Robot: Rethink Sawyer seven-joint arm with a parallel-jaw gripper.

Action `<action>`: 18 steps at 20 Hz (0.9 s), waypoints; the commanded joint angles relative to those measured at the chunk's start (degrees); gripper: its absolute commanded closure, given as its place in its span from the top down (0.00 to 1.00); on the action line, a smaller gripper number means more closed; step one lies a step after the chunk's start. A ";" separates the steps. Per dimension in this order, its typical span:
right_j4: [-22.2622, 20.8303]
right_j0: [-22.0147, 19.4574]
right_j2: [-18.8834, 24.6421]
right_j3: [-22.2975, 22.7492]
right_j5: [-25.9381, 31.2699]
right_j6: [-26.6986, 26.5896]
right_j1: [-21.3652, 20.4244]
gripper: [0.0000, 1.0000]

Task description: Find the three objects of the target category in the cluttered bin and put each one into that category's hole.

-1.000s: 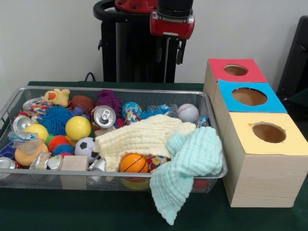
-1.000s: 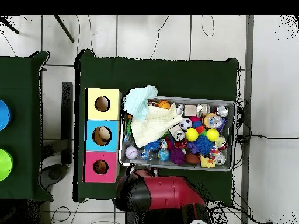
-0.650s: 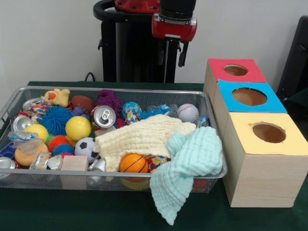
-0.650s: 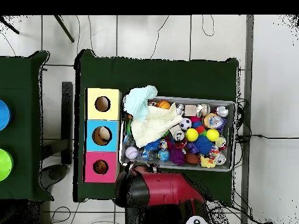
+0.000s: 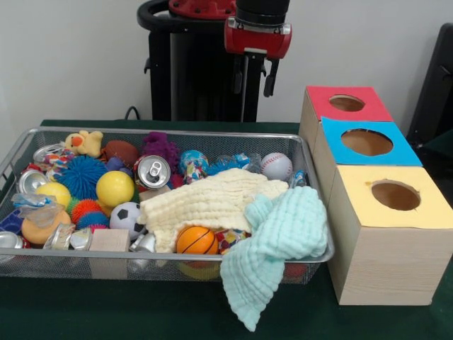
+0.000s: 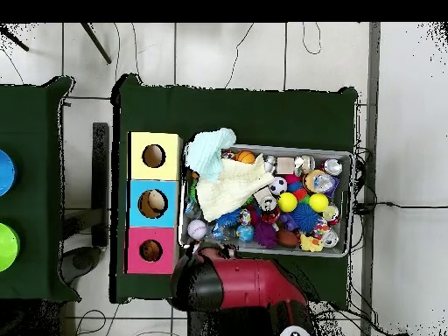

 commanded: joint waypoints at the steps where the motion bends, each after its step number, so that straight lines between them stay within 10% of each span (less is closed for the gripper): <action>1: 1.83 -0.40 3.61 -5.25 5.34 3.39 1.97 1.00; 18: 1.55 0.84 2.94 -6.02 6.99 3.38 1.65 1.00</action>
